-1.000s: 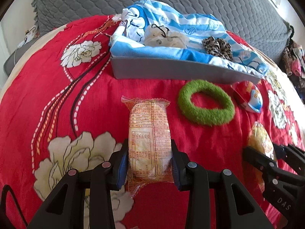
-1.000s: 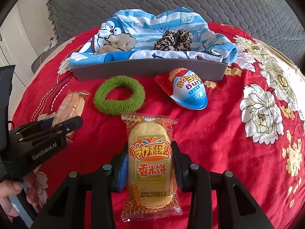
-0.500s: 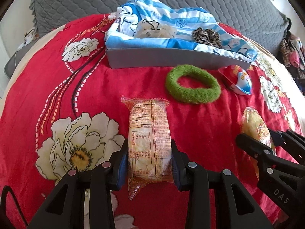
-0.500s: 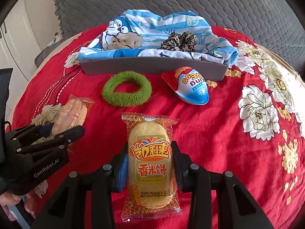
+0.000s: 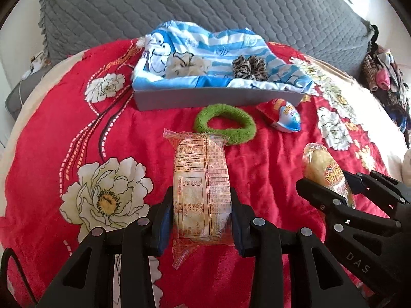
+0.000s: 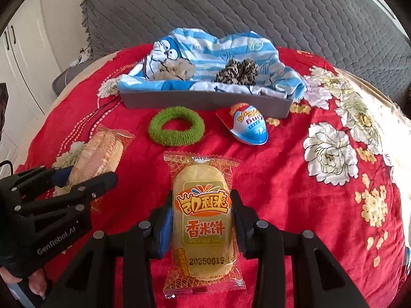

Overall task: Organize objects
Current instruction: 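Lift both held packets off the bed cover and carry them toward the grey tray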

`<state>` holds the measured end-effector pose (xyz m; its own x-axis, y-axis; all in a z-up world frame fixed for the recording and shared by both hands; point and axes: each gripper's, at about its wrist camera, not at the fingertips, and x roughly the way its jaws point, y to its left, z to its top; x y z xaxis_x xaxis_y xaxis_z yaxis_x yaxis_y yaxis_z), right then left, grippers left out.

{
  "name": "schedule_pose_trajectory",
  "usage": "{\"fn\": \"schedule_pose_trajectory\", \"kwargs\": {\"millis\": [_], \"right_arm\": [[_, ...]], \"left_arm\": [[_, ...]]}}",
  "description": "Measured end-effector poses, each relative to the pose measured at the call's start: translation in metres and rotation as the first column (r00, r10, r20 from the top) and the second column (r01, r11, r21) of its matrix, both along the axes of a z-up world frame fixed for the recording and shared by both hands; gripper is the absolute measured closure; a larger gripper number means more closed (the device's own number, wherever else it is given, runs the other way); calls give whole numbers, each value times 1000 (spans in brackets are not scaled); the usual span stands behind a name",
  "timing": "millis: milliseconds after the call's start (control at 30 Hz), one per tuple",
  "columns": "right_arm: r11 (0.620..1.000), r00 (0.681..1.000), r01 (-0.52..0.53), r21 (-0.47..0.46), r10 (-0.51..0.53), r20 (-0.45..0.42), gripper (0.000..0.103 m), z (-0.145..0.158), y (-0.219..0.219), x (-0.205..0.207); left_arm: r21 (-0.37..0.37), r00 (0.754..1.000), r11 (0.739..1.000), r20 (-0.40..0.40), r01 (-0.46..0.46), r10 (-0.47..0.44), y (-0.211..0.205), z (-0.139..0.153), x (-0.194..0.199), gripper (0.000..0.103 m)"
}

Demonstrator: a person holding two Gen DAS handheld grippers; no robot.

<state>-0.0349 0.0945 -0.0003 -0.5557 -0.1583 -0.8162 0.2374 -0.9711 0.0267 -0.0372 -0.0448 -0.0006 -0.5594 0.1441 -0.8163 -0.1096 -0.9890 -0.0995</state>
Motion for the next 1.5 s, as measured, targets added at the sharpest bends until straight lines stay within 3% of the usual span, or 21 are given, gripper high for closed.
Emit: {"fn": "schedule_pose_trajectory", "kwargs": {"millis": [867, 1500], "right_arm": [[999, 991, 7, -45, -13, -136, 63, 59, 14, 44], [998, 983, 3, -64, -15, -186, 63, 75, 21, 53]], "left_arm": [[8, 995, 1000, -96, 1, 0, 13, 49, 44, 64], [-2, 989, 1000, -146, 11, -11, 21, 66, 52, 64]]}}
